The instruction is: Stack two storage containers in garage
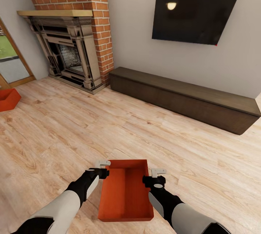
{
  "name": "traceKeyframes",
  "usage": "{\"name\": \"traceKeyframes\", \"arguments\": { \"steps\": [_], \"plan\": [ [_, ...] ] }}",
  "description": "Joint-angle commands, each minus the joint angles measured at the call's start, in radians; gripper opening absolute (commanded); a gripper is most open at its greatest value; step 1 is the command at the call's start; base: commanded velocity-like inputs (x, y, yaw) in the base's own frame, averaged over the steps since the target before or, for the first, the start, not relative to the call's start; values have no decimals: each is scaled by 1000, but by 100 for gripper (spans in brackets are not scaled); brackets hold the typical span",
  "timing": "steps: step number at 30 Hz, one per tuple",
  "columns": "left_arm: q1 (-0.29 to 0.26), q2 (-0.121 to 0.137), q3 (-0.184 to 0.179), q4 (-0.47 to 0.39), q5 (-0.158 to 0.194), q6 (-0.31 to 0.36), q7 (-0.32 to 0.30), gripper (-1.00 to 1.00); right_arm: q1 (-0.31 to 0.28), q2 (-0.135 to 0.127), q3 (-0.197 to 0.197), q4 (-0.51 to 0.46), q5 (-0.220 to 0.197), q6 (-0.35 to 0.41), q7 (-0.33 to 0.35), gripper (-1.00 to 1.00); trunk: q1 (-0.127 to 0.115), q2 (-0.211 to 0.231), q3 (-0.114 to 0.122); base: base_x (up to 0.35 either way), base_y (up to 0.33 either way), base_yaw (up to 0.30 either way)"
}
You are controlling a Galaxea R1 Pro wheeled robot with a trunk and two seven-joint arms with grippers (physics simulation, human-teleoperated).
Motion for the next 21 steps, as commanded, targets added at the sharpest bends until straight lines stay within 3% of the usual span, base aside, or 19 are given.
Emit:
{"name": "traceKeyframes", "arguments": {
  "steps": [1, 6, 10, 13, 21],
  "plan": [
    [0, 0, 0, -2, -4, 6, 3, 100, -1, 0, 9, 0, -10, -1, -6, 100, 4, -8, -4, 0, 0, 0],
    [0, 1, 0, 1, -2, 7, 5, 100, -1, -4, 9, 1, -12, 3, -6, 100, 23, -43, -20, 0, 0, 0],
    [0, -1, 0, 2, -1, 7, 6, 100, -1, -9, 9, 1, -12, 56, -6, 100, 35, -64, -29, 0, 0, 0],
    [0, -2, 1, 2, 0, 6, 7, 100, -1, -9, 9, 1, -13, 63, -6, 100, 35, -64, -29, 0, 0, 0],
    [0, -1, 5, 32, 0, 5, 7, 100, -1, -9, 9, 2, -14, 71, -6, 100, 65, -120, -54, 0, 0, 0]
  ]
}}
